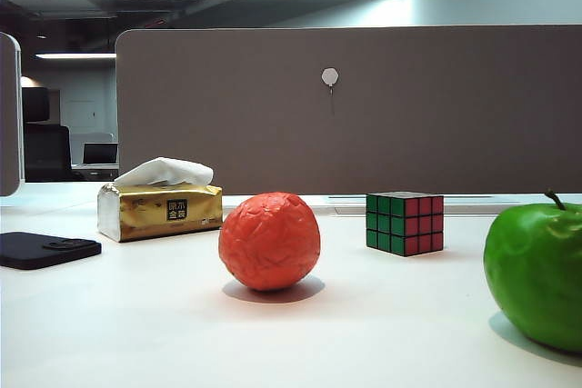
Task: Move all the fruits on the tabletop near the face of the Rubik's cube that has the color most similar to each fruit.
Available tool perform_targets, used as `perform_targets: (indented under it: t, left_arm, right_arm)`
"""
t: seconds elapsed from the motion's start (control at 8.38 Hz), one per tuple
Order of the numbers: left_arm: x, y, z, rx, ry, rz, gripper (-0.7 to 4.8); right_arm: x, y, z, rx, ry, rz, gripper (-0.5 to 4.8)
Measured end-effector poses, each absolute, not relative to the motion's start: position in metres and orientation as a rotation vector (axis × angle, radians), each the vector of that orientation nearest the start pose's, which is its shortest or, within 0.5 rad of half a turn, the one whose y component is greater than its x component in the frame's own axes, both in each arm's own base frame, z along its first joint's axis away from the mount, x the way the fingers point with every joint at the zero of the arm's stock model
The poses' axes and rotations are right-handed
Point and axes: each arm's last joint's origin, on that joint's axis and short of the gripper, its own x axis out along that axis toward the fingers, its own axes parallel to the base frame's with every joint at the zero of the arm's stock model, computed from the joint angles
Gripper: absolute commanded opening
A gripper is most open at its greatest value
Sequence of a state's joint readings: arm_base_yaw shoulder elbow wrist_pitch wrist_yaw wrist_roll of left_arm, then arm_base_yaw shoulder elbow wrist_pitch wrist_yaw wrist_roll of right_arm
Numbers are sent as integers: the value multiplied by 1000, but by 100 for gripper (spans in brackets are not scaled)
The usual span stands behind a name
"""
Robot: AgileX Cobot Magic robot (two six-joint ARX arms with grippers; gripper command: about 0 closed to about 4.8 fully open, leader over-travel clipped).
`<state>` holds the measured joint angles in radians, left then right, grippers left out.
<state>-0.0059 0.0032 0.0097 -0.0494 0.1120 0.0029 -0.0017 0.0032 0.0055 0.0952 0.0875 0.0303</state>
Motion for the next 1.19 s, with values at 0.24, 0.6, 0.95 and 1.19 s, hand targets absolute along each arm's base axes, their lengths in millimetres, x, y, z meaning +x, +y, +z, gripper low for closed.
perform_targets:
  t: [0.24,0.6,0.95,1.19]
  left_arm:
    - [97,-5,162,-75,48,-146,-5]
    - [91,-8,183,-86,8,-273,-5]
    - [78,-15,211,-137,62,-512,-5]
    - [76,-17,208,-147,99,-594,-5]
  right_arm:
    - [97,-3,174,47,-100,-87,0]
    - [87,-1,208,37,-98,-22,-1]
    - [75,8,282,43,110,272,-1]
    - [81,9,295,72,268,323,-1]
